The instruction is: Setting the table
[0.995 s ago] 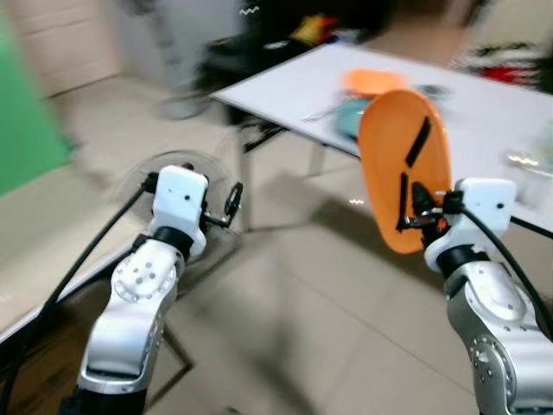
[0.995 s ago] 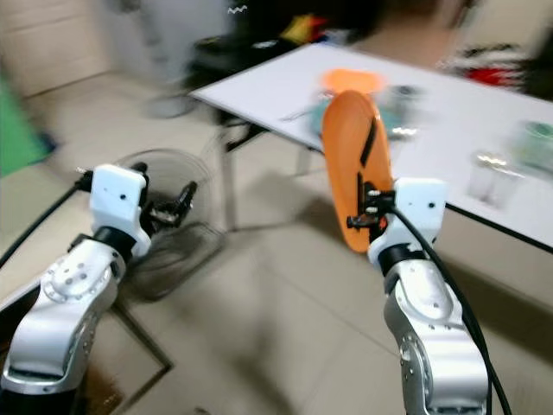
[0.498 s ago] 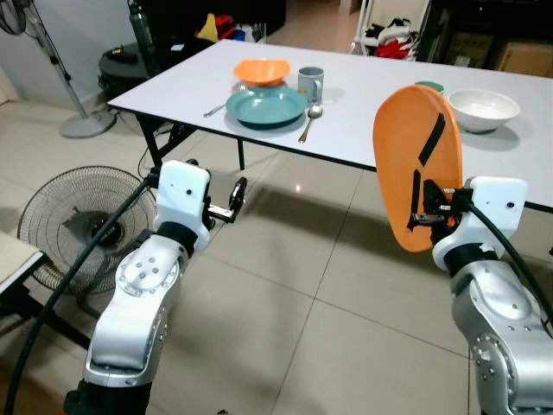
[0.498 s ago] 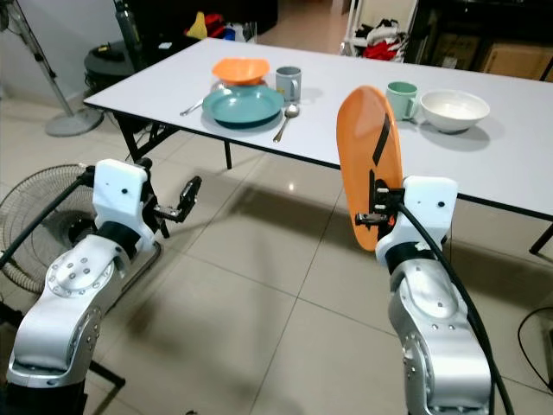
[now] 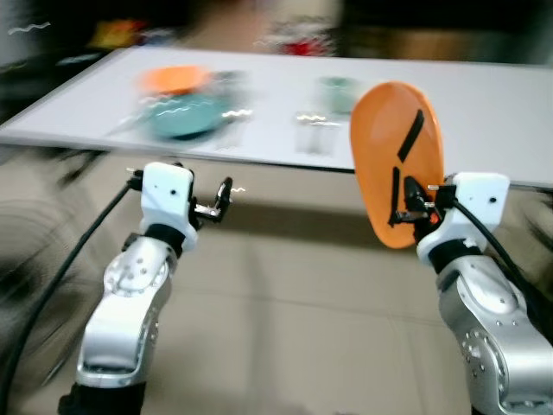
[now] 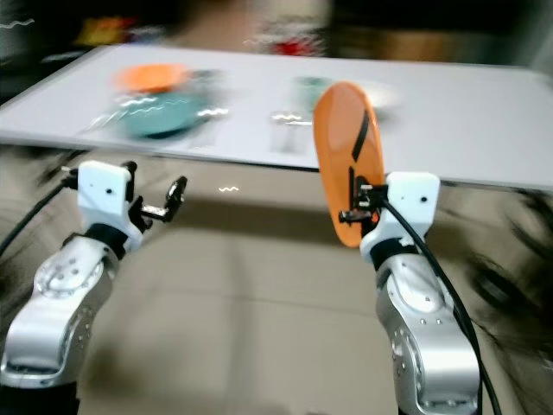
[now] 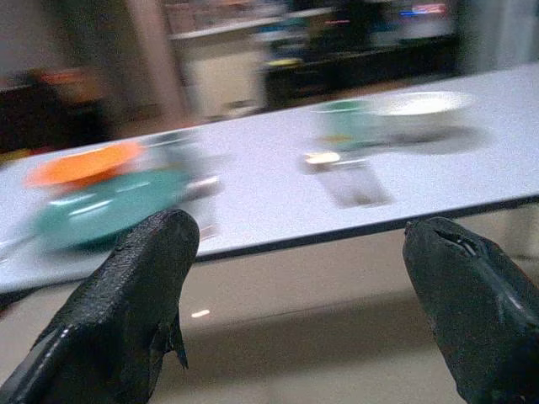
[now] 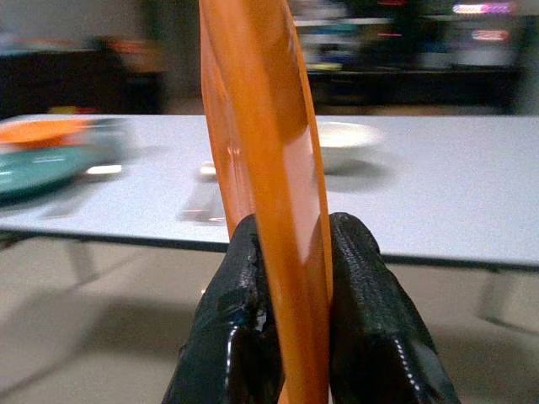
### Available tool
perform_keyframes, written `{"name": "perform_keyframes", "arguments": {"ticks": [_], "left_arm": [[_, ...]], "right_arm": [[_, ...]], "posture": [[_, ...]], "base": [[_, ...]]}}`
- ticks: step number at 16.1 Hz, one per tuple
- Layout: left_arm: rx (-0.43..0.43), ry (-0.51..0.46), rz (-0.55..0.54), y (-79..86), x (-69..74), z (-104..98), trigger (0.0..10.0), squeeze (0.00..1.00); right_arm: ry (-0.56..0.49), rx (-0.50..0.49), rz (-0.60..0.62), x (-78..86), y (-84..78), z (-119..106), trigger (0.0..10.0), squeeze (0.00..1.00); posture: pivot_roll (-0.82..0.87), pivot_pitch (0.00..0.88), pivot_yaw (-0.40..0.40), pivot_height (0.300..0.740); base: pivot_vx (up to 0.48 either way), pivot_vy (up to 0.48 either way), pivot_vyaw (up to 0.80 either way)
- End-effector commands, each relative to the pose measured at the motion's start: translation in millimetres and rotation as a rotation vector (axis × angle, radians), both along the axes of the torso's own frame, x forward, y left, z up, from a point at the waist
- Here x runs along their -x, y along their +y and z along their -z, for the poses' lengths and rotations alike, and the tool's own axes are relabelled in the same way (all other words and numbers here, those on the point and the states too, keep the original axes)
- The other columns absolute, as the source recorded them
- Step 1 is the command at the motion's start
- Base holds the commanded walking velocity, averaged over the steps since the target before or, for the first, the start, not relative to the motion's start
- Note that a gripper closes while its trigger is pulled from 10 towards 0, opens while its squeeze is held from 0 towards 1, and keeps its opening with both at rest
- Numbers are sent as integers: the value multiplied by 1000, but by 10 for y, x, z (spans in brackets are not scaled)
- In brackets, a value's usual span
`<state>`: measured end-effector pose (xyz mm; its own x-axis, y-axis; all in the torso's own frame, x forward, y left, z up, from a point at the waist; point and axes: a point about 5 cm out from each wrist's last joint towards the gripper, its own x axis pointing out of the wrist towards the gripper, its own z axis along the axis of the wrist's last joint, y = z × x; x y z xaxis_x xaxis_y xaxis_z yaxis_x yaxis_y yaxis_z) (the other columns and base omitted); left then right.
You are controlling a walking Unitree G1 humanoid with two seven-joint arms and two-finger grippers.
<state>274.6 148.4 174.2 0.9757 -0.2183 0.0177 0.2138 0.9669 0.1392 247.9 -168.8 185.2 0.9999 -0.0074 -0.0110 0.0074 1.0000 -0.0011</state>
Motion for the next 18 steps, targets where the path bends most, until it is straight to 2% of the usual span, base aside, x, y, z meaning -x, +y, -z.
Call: {"name": "perform_keyframes", "arguments": {"ticks": [1,5,11,14,18], "left_arm": [[0,7,7,2,3,16,10000,0],[-3,11,8,15,11,26,10000,0],[-5,8,-4,44,21,10,10000,0],[-1,7,-5,38,28,4,10000,0],[-2,3,7,22,23,-8,10000,0]], "right_arm": [[-36,-11,6,8,-6,-84,10000,0],[-30,-28,-7,5,-1,-85,10000,0],[32,-157,-153,-21,102,-37,10000,0],[45,-151,-168,-29,112,-37,10000,0],[117,-218,-150,-36,75,61,10000,0]], "posture": [[48,0,33,740],[46,0,34,740],[51,0,28,740],[55,0,23,740],[56,0,26,740]], "base": [[300,0,-800],[298,0,-702],[298,0,0],[311,0,0],[349,0,0]]}}
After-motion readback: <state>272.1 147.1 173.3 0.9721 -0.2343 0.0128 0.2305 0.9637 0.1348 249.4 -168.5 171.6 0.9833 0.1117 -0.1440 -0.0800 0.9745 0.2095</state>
